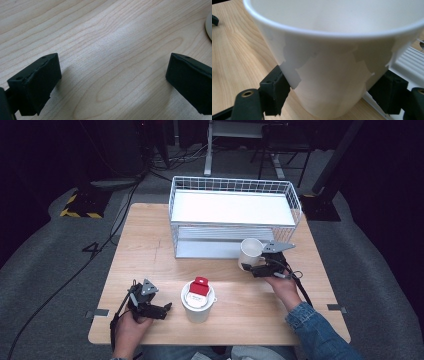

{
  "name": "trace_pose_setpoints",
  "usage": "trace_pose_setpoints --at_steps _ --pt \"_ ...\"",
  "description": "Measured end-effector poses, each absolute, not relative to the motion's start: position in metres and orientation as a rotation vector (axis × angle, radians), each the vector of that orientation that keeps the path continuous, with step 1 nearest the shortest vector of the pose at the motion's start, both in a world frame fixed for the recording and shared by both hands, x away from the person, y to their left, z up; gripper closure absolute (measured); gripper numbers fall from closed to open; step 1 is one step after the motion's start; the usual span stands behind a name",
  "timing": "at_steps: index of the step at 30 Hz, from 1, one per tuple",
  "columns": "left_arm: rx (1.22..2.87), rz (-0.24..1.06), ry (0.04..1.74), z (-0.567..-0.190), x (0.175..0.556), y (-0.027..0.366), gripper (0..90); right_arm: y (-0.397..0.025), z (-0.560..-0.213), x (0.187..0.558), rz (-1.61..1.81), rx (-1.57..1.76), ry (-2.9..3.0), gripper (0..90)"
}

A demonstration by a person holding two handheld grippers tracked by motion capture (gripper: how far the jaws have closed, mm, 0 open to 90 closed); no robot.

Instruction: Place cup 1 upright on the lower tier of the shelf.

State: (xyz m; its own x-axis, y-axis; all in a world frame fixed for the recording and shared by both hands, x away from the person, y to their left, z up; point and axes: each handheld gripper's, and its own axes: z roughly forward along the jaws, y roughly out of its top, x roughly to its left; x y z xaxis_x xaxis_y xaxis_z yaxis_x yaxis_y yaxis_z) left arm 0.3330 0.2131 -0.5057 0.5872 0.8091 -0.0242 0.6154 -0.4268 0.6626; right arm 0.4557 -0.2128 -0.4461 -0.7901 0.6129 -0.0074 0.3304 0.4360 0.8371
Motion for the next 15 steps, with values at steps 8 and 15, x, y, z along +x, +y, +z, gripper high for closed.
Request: trace_pose_setpoints --at_steps 8,15 --pt "2.193 0.400 1.118 -0.505 0.334 0.214 0.4 -0.203 -0.442 0.466 1.291 0.805 2.358 24.1" --pt "2.184 0.397 1.121 -0.506 0.334 0.213 0.4 -0.196 -0.445 0.473 1.299 0.813 2.343 24.1"
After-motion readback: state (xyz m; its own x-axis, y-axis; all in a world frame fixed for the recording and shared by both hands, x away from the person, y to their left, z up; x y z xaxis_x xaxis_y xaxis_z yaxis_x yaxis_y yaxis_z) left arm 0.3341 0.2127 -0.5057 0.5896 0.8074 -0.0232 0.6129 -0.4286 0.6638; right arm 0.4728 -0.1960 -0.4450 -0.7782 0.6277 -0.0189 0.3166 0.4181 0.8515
